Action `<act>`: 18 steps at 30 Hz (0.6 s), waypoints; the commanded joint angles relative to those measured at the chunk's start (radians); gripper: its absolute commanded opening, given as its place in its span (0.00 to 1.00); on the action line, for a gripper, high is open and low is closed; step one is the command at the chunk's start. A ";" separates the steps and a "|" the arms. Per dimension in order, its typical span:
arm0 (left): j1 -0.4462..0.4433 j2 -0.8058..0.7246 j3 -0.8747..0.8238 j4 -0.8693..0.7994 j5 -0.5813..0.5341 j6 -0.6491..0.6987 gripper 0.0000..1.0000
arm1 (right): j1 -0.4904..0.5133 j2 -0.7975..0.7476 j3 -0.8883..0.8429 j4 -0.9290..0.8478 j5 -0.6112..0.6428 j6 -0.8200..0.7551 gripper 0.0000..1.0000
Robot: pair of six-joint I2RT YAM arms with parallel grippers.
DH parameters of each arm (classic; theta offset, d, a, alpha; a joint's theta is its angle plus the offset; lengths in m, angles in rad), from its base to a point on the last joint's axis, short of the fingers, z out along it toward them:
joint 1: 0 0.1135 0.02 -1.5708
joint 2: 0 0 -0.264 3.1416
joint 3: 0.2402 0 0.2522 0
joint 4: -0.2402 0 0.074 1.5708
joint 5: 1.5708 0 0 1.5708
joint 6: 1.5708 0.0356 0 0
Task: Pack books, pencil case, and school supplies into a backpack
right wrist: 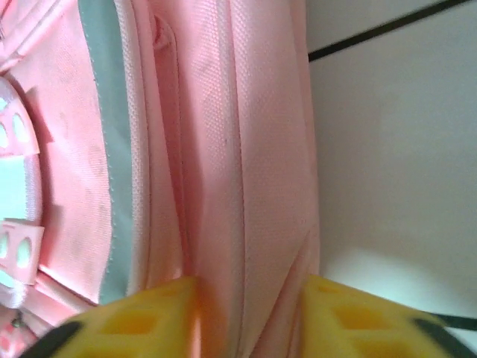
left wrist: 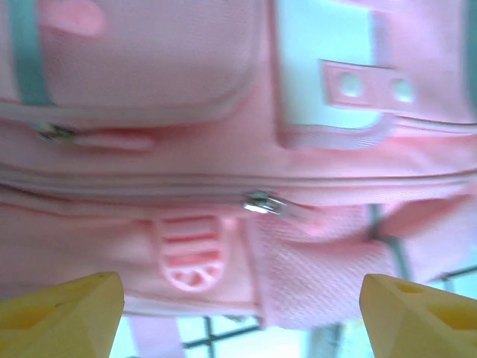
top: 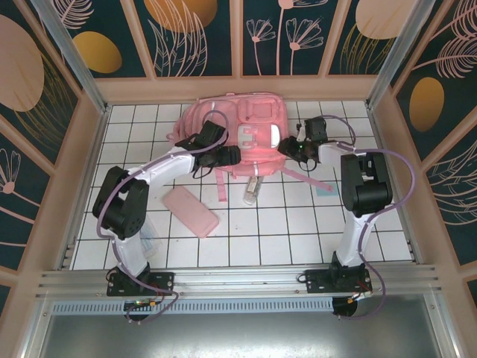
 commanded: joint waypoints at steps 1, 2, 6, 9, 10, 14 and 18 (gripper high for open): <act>-0.017 -0.004 -0.070 0.094 0.112 -0.203 0.82 | 0.049 -0.031 -0.111 0.134 -0.104 0.109 0.09; -0.023 0.002 -0.071 0.092 0.096 -0.214 0.82 | 0.064 -0.039 -0.130 0.150 -0.098 0.132 0.05; -0.026 0.031 -0.065 0.063 0.016 -0.234 0.82 | 0.136 -0.071 -0.200 0.198 -0.011 0.206 0.00; -0.027 0.037 -0.065 0.058 -0.038 -0.243 0.82 | 0.171 -0.089 -0.227 0.215 0.037 0.231 0.00; -0.026 0.037 -0.064 0.062 -0.053 -0.246 0.82 | 0.178 -0.096 -0.233 0.221 0.050 0.235 0.00; -0.027 0.040 -0.040 0.049 -0.111 -0.245 0.79 | 0.207 -0.109 -0.248 0.220 0.095 0.234 0.00; -0.026 0.037 -0.016 0.013 -0.192 -0.221 0.74 | 0.223 -0.105 -0.253 0.215 0.116 0.233 0.00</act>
